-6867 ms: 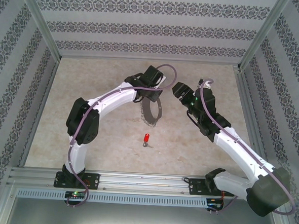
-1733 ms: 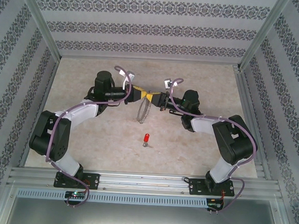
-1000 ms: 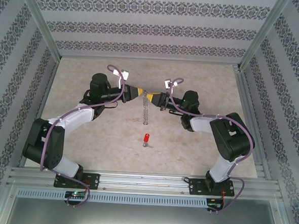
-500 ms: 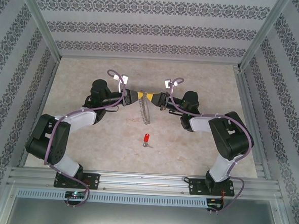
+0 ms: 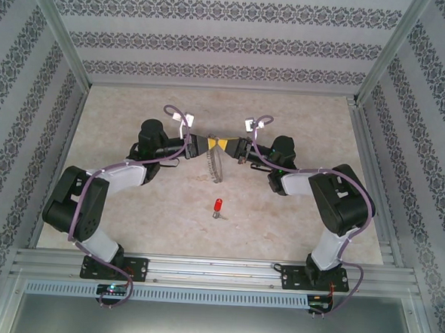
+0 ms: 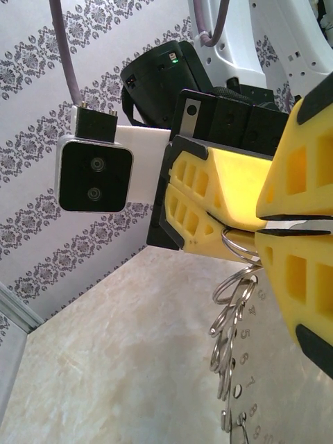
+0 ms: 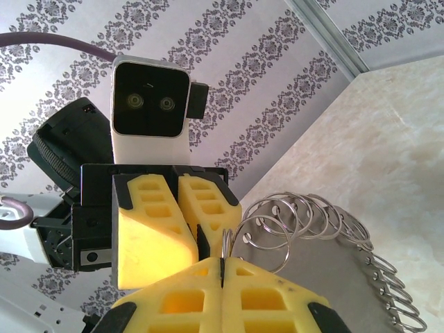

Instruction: Put the keys on the keyring

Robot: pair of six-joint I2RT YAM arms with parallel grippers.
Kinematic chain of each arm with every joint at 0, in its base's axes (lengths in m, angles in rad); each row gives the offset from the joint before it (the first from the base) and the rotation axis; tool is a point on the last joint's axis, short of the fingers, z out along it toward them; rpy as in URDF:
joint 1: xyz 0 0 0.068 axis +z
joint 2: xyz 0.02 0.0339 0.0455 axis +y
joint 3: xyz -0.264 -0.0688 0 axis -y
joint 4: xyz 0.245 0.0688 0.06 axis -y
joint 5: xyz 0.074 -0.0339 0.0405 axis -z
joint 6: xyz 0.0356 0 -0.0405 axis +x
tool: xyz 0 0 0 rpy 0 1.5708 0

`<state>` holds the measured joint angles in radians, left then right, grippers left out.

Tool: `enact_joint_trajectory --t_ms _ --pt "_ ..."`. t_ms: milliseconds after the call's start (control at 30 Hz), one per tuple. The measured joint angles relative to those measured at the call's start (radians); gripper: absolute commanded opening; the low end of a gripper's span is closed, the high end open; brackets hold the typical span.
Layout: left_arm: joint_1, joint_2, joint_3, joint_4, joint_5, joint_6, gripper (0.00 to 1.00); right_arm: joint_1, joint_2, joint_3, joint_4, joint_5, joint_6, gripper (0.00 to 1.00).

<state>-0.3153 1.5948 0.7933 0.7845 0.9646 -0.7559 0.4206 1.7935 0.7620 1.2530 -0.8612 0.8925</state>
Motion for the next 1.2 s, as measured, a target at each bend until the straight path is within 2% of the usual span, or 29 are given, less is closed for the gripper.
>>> enact_joint_trajectory --t_ms 167,333,400,633,900,1200 --pt "-0.006 0.007 0.011 0.01 0.0 -0.009 0.12 0.0 0.001 0.002 0.001 0.0 0.0 0.0" --pt "-0.013 0.014 0.03 0.017 0.0 -0.014 0.03 0.0 0.003 0.004 0.006 0.0 0.0 0.0" --pt "-0.013 0.015 0.032 0.018 0.0 -0.016 0.03 0.0 0.003 0.004 0.009 0.0 0.0 0.0" --pt "-0.013 0.008 0.032 0.005 -0.008 0.003 0.14 -0.001 0.003 0.004 0.008 0.006 0.0 0.0" --pt "-0.013 -0.108 0.031 -0.105 -0.074 0.121 0.28 -0.013 0.003 0.004 0.013 0.007 0.001 0.0" --pt "-0.013 -0.114 0.03 -0.15 -0.102 0.176 0.29 -0.013 0.003 0.004 0.036 0.007 0.032 0.0"
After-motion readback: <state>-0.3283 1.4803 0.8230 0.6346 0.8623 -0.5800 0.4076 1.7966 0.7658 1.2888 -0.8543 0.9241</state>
